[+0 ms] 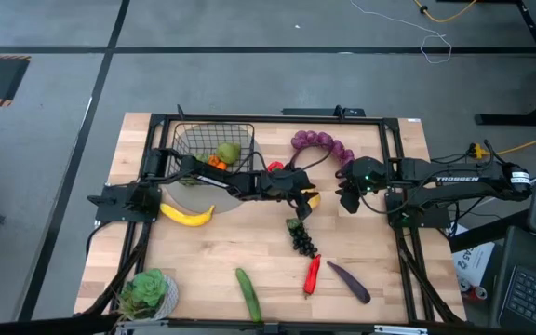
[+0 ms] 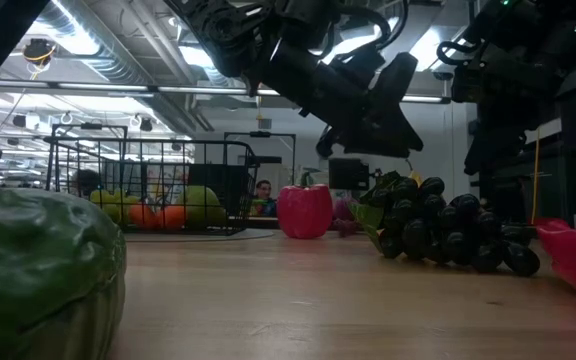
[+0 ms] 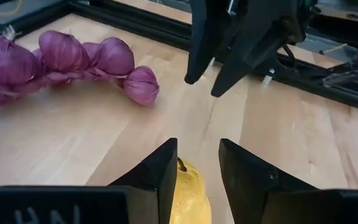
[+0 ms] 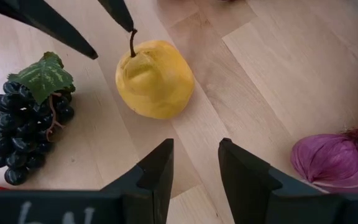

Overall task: Build produce basket
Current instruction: Put the yellow pear into the wire basket

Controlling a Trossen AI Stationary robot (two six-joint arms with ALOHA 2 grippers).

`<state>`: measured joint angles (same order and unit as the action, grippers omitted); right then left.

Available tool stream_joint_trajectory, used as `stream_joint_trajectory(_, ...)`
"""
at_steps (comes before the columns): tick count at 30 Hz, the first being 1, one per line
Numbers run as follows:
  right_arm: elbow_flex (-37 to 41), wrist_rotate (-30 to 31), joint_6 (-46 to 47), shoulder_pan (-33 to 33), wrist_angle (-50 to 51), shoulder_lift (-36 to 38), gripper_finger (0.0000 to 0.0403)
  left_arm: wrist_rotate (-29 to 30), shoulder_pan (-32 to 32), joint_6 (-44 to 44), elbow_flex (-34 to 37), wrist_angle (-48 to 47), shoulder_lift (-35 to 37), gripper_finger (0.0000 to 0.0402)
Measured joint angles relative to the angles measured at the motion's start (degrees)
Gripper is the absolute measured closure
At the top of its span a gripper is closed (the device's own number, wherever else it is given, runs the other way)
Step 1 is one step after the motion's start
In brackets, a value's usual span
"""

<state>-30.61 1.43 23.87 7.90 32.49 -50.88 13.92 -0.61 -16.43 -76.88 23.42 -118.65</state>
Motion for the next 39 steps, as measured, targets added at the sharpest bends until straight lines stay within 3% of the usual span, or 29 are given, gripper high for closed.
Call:
stream_joint_trajectory(10,0.0,-0.04,-0.14,0.0,0.0,-0.01,0.0274,5.02,-0.23,-5.4,-0.02,-1.62,0.04,0.0231)
stream_joint_trajectory(39,0.0,-0.04,-0.32,-0.02,1.68,0.03,0.0274,8.04,-0.23,-8.94,-0.09,-1.52,-1.99,0.0234)
